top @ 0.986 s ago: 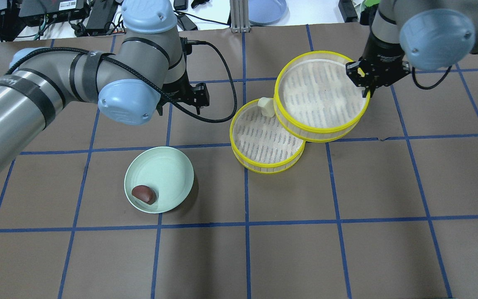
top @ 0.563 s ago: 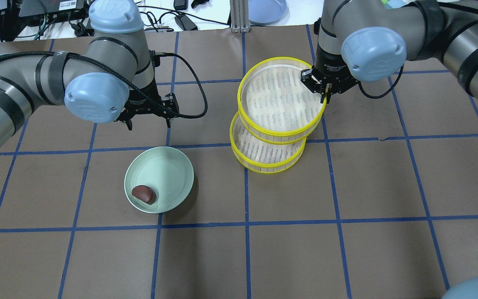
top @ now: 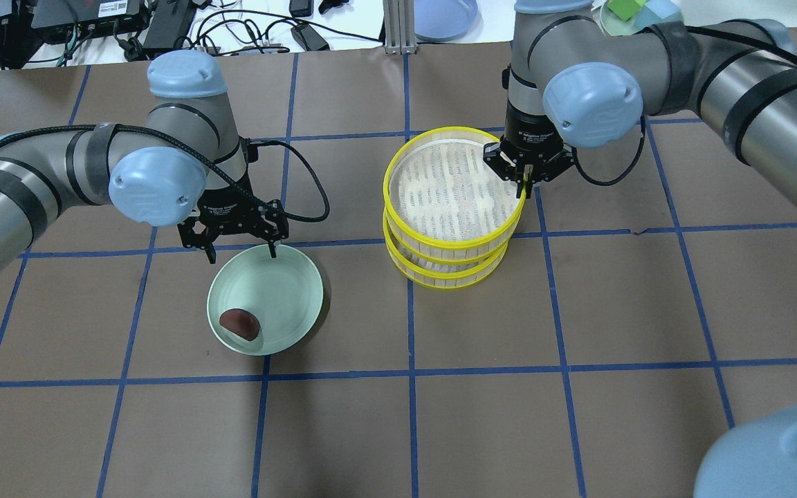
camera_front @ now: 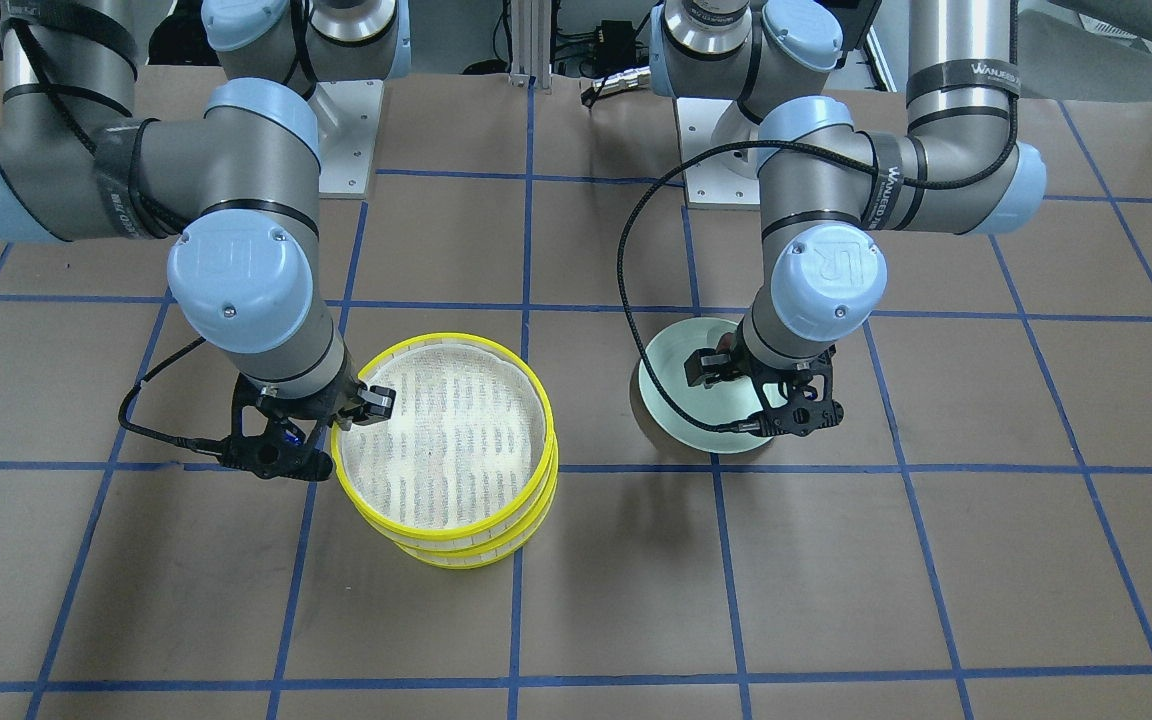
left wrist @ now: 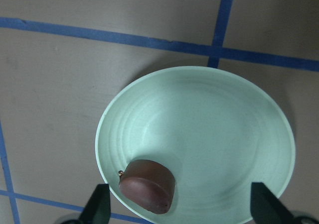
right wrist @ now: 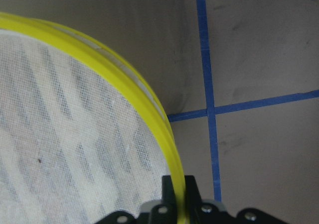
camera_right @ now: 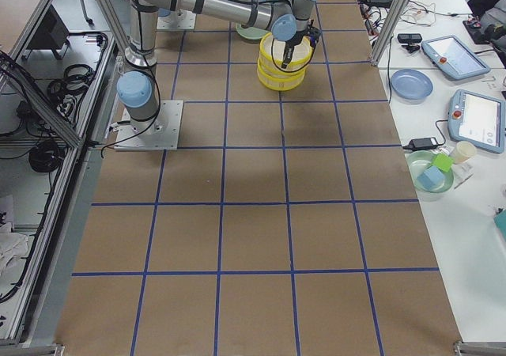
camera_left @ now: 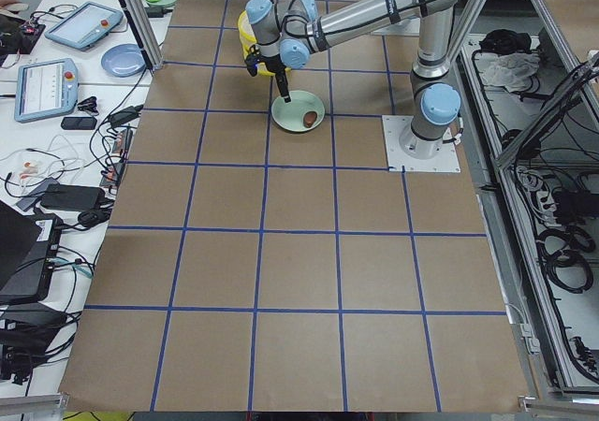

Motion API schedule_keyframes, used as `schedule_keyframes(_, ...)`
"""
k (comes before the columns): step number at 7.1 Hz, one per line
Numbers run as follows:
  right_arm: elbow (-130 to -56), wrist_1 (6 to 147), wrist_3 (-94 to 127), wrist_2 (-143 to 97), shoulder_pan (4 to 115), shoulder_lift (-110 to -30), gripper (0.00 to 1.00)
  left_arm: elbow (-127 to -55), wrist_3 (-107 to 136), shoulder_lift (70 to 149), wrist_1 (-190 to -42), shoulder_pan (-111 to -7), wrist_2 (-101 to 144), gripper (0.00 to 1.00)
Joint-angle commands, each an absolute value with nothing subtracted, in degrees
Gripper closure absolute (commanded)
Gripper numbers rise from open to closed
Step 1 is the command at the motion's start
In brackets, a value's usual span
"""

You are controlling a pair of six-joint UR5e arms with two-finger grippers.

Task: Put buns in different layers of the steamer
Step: 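Lower the left gripper into the green bowl and grasp the brown bun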

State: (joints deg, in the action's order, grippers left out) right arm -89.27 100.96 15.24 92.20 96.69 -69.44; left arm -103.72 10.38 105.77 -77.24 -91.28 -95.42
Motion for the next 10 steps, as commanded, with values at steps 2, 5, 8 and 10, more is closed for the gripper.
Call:
schedule_keyframes(2, -90.61, 100.98, 15.64, 91.93, 96.85, -69.08, 1.0, -106.52, 10.2, 108.28, -77.17, -91.23, -95.8, 0.0)
schedule_keyframes(5, -90.79, 101.42, 16.88, 93.51, 99.23, -69.08, 1.0, -107.22, 8.8, 109.77, -77.17, -91.23, -98.69, 0.0)
schedule_keyframes(8, -90.7, 102.21, 16.44, 96.41, 99.23, -68.91, 1.0, -109.07, 7.12, 110.13, -77.17, -91.84, -101.52, 0.0)
schedule_keyframes(10, -90.7, 103.44, 16.7, 95.98, 99.23, -68.82, 1.0, -109.77, 7.12, 110.48, -77.26, -92.11, -101.95, 0.01)
